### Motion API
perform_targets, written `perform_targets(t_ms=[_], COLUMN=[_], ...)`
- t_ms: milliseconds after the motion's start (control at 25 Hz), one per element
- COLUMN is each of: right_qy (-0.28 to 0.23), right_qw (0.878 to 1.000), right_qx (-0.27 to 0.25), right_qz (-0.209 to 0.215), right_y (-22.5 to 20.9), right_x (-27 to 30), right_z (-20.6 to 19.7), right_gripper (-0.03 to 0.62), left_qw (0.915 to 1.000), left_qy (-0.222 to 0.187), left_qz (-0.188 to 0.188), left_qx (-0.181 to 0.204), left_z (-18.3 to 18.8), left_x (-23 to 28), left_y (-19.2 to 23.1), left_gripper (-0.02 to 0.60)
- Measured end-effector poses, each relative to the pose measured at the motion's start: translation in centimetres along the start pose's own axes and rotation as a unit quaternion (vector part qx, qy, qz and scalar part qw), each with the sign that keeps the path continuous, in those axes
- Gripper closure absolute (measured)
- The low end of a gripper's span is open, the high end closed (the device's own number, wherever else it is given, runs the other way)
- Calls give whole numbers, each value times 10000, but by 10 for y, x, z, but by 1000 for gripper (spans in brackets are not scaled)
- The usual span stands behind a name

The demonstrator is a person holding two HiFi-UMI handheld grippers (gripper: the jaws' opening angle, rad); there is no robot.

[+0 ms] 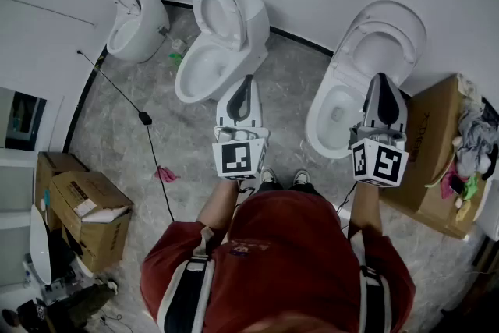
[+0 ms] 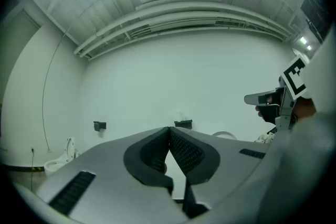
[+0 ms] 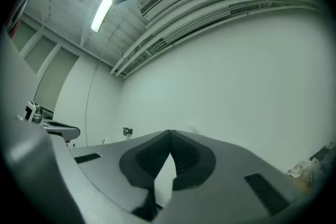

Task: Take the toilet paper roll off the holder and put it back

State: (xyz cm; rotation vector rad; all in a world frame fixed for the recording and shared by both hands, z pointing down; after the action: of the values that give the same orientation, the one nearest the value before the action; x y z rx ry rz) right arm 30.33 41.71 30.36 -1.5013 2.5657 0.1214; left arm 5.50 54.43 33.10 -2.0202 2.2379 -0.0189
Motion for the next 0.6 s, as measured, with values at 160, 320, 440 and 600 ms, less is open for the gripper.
perform_targets(t_ms=[160,320,440,600], right_qy=[31,39,45,34], right_qw=[10000,10000,10000,10000], right_qx=[-32,-51,-54,25], right_qz=[-18,-18,9,-65], right_y=[6,11,17,28], right_x=[2,6,10,12], right_z=[-2,-3,-4,-4], right_gripper=[588,588,588,588], left_qw=[10000,9999,9999,9998], left_qy=[-56,-102,-88,-152], left_qz=[-23,-39,-22,-73], left_qx=[-47,-70,-74,-90], left_z=[-1,-4,-6,-6], left_x=[2,3,3,2], left_y=[6,12,19,32], left_gripper=[568,566,566,567])
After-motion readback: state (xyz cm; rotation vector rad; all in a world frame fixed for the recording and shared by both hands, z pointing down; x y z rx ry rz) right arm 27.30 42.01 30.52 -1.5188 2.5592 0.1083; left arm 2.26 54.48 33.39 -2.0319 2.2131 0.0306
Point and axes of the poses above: the fingertips, and each gripper's own axes: x forward along the fingers, y to its left, z out of its top, the point moved 7 cm from there along -x, backward along the fingers, and after that the axes turned 7 degrees about -z, right-handed, at the moved point
